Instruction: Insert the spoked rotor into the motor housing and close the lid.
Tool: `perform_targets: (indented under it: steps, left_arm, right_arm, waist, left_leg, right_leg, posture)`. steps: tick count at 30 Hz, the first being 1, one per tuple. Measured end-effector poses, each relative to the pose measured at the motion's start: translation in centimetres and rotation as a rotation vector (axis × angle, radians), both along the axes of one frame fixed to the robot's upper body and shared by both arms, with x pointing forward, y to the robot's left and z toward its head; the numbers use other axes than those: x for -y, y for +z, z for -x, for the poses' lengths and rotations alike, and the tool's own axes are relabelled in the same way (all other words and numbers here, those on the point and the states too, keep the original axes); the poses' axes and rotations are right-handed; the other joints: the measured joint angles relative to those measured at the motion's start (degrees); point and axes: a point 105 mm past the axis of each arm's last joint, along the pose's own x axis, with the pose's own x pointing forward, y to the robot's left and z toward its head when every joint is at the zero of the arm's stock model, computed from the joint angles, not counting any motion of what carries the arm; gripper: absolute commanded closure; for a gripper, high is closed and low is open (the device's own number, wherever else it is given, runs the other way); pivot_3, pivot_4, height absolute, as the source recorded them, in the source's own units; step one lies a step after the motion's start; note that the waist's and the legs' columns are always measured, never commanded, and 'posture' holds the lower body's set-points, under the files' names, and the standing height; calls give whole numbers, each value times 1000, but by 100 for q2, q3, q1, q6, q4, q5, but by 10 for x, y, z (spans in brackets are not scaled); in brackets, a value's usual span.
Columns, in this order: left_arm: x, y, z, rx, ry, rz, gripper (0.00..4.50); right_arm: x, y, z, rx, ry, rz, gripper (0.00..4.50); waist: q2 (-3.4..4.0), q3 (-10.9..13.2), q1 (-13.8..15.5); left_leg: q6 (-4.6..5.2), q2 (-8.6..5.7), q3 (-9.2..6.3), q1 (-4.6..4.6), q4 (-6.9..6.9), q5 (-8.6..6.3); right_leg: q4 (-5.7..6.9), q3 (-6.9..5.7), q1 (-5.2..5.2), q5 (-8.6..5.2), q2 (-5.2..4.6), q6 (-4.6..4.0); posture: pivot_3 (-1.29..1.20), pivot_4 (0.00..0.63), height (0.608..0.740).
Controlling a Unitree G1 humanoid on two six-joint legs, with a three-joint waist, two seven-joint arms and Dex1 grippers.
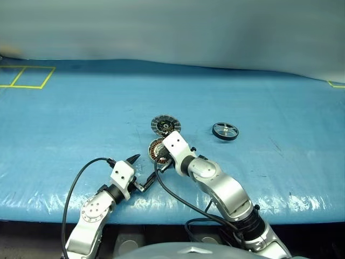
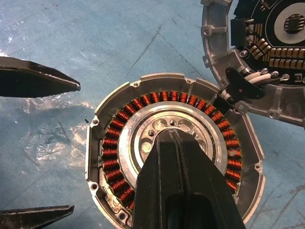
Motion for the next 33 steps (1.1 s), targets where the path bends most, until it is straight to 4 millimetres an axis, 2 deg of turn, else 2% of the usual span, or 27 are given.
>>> perform_targets:
  steps: [5,19,23,25,28,33]
  left_arm:
    - [0,0,0,1,-3,-1,0]
    - [4,0,0,2,-17,-2,0]
    - [4,0,0,0,-16,-3,0]
    - [4,-1,1,-2,-16,-4,0]
    - [4,-1,1,-2,-16,-4,0]
    - [4,0,0,2,-18,-4,0]
  right_arm:
    - [3,1,1,-17,8,30,4484]
    - [-1,4,6,-89,8,-44,4484]
    - [4,18,8,-70,22,-93,4484]
    - [11,29,7,-51,8,-121,4484]
    - [34,36,4,-38,-48,-109,4484]
    - [92,31,-7,-91,-226,26,4484]
  waist:
    - [0,0,1]
    - [1,1,-8]
    - [2,1,-6]
    - [2,2,-3]
    - [3,2,4]
    - [5,3,25]
  left_leg:
    - [0,0,0,0,-3,0]
    - [0,0,0,-2,-6,0]
    - [0,0,0,-3,-7,0]
    - [0,0,0,-4,-6,0]
    - [0,0,0,-4,-5,-1]
    - [0,-1,1,-4,-5,0]
  right_leg:
    - [-1,0,-1,0,0,0]
    - [-2,0,-4,0,0,0]
    - [-2,0,-5,0,0,0]
    - [-2,0,-5,0,0,0]
    - [-3,0,-5,0,0,0]
    - [-3,0,-6,0,-1,-1]
  posture:
    - [0,150,740]
    - [0,150,740]
    - [0,150,740]
    - [0,150,740]
    - [0,150,740]
    - [0,150,740]
